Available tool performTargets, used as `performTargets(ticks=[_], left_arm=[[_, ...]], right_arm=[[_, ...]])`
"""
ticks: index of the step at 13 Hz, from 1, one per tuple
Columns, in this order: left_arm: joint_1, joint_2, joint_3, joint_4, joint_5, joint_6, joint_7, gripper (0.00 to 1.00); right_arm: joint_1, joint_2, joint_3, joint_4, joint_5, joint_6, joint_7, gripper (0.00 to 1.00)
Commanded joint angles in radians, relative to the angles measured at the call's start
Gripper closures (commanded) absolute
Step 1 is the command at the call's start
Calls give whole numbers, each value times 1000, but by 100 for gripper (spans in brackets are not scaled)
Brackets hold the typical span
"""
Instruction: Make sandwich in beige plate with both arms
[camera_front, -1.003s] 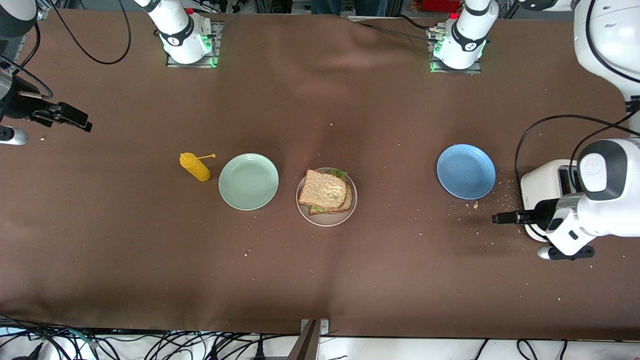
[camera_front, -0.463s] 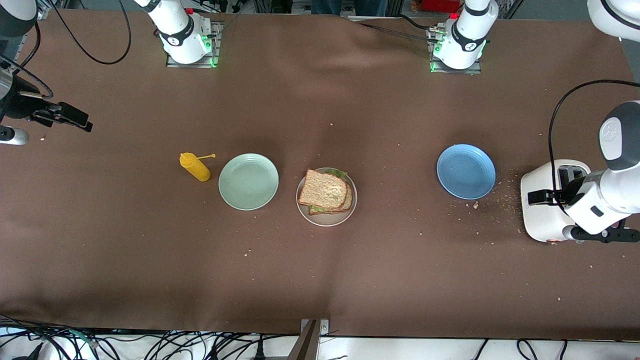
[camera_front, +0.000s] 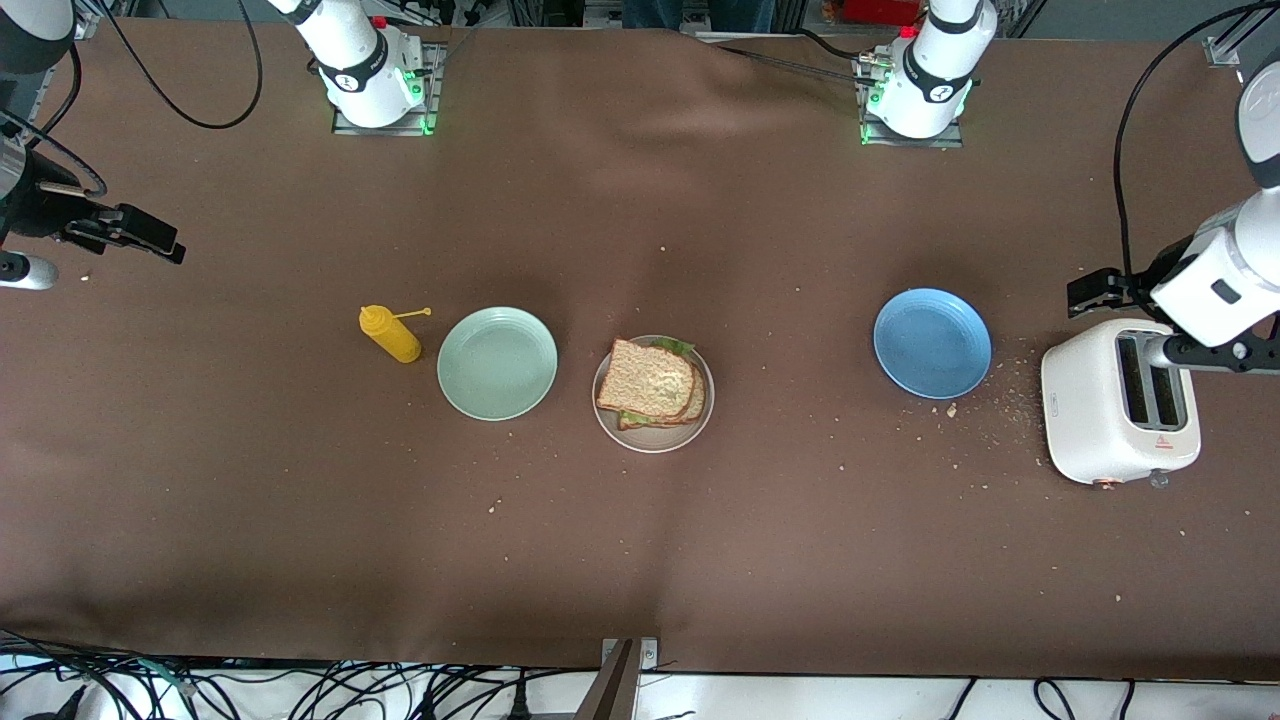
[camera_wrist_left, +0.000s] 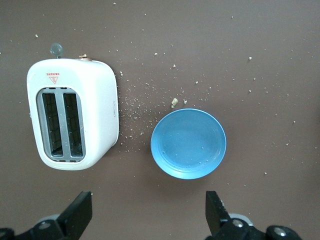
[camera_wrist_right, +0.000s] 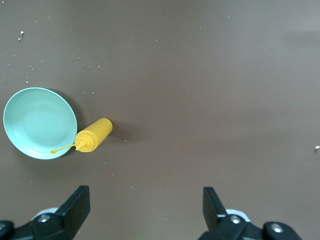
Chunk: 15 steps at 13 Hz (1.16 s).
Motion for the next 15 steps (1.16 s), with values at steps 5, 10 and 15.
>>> performTargets(ticks=[5, 10, 15], left_arm=[[-47, -158, 17, -129, -31, 45, -70, 0], [-34, -161, 20, -129, -35, 53, -55, 0], [-32, -162, 49, -129, -77, 67, -55, 0]], right_arm=[[-4, -5, 1, 8, 21, -15, -18, 0], [-4, -5, 1, 8, 21, -15, -18, 0], [-4, -5, 1, 8, 21, -15, -18, 0]])
